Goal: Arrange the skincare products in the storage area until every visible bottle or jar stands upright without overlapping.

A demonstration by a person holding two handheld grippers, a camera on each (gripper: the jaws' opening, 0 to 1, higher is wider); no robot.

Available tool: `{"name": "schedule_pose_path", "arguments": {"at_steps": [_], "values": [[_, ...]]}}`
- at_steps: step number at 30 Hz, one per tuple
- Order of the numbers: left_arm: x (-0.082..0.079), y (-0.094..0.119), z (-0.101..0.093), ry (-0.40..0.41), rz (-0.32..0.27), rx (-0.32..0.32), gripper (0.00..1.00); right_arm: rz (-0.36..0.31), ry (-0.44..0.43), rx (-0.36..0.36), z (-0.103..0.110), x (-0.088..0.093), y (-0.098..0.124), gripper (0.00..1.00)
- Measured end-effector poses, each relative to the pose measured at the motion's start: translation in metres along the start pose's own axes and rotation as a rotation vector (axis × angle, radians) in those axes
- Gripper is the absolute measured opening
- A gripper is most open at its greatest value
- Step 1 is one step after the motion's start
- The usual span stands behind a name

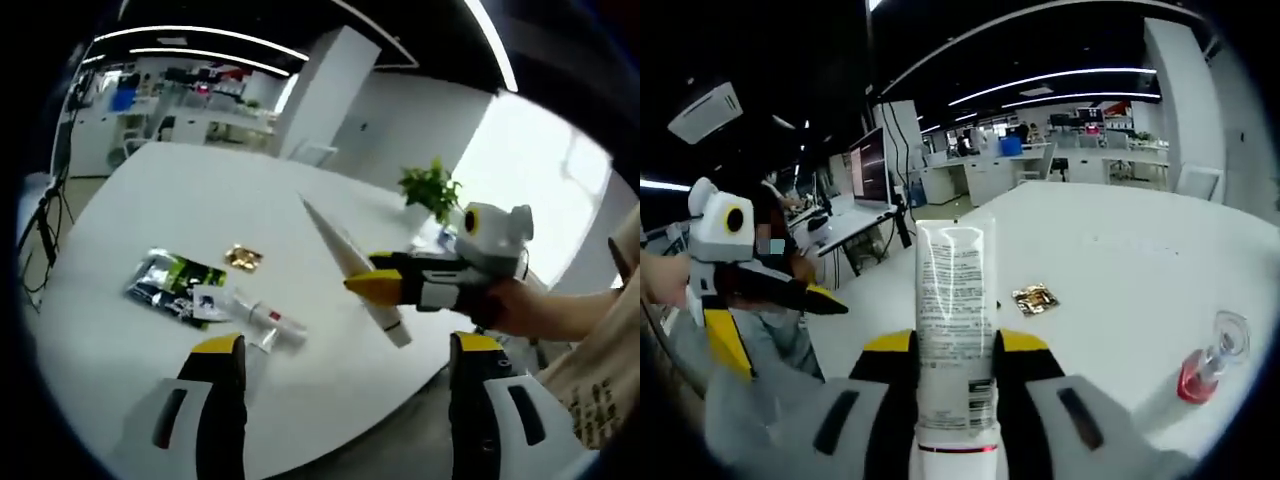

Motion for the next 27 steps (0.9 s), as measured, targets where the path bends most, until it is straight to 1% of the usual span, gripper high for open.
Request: {"name": "schedule_pose_path", "arguments": {"at_steps": [4,10,14,18,19,20,21,23,24,27], "values": [[-0.008,-0.008,-0.012,-0.002,-0.006,0.030,0.82,-0.022,0.009,0.003,0.009,0.001,0.014,0.29],[-0.013,-0.017,-0.026,-0.005,0.001,0.066,0.82,-0.046,0.016,0.013,0.020,0.003,0.031,0.29],[-0.017,-0.025,-0.038,0.002,0.006,0.103,0.80,-0.057,0.018,0.020,0.030,0.007,0.041,0.29],[-0.018,-0.035,-0.049,0.002,0.016,0.131,0.76,-0.063,0.047,0.026,0.038,0.007,0.048,0.29],[-0.019,-0.038,-0.051,0.001,0.018,0.136,0.75,-0.065,0.049,0.027,0.040,0.006,0.050,0.29],[-0.019,-0.039,-0.053,0.002,0.019,0.142,0.71,-0.068,0.052,0.027,0.041,0.005,0.051,0.29],[-0.019,-0.041,-0.057,0.007,0.020,0.165,0.66,-0.073,0.056,0.028,0.043,0.003,0.053,0.29],[-0.020,-0.043,-0.061,0.018,0.016,0.179,0.52,-0.081,0.063,0.032,0.044,0.000,0.056,0.29],[-0.020,-0.044,-0.062,0.021,0.015,0.180,0.49,-0.085,0.065,0.032,0.045,-0.001,0.058,0.29],[-0.021,-0.048,-0.066,0.022,0.020,0.187,0.47,-0.092,0.077,0.042,0.047,-0.003,0.061,0.29]]}}
Point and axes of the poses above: the point that each gripper's makers call its tool centre point, and the gripper's own axes: y roughly backward along the fingers, z roughly to its left, x roughly out of its underside, the point moved 1 cm from there along y, roughly backward along the fingers
